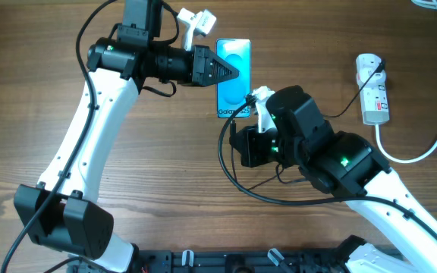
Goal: Plug charger to phone and switch on socket
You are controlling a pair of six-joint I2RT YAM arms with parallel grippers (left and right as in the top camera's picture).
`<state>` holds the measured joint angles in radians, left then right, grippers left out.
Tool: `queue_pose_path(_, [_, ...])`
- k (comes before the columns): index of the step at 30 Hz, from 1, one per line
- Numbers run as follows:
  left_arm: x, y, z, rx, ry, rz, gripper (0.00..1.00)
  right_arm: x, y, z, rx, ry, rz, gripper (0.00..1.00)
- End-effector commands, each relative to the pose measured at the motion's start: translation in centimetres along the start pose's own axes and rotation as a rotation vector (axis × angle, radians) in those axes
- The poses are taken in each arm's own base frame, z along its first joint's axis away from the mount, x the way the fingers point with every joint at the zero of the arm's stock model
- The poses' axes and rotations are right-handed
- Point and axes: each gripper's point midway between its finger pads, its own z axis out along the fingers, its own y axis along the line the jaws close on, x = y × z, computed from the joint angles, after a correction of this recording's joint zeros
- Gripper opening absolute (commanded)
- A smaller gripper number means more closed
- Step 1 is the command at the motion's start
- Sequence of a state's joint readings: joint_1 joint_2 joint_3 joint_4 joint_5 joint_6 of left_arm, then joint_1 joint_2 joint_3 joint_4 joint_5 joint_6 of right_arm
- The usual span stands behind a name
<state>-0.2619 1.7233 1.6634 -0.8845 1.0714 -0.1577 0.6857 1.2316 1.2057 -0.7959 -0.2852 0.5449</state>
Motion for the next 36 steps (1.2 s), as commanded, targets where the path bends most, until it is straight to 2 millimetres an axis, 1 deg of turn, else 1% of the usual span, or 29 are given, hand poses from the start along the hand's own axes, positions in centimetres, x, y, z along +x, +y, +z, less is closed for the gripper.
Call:
queue_pose_path(1, [0.21,-1.73,-0.30,0.052,0.004,0.042,0.04,-0.43,-0.17,0.05,0.017,-0.015,0.002,0.04])
queue_pose_path(4, [0.30,-2.11,-0.32,0.075,0.009,0.042,0.04,-0.42,-0.25,0.11,0.021,-0.014,0.003,0.04])
queue_pose_path(11, [0.29,-2.09,-0.32,0.074,0.009,0.046,0.04,-0.56,-0.17,0.11,0.017,-0.019,0.001,0.04])
queue_pose_path(15, [0.13,-1.44,-0.28,0.036,0.000,0.046,0.04,-0.55,-0.14,0.11,0.016,-0.019,0.001,0.04])
queue_pose_path(26, [0.13,-1.41,-0.28,0.034,0.000,0.045,0.04,-0.58,-0.17,0.11,0.018,-0.020,-0.010,0.04])
queue_pose_path(36, [0.13,-1.41,-0.28,0.034,0.000,0.045,0.04,-1.05,-0.92,0.06,0.063,-0.047,-0.027,0.04])
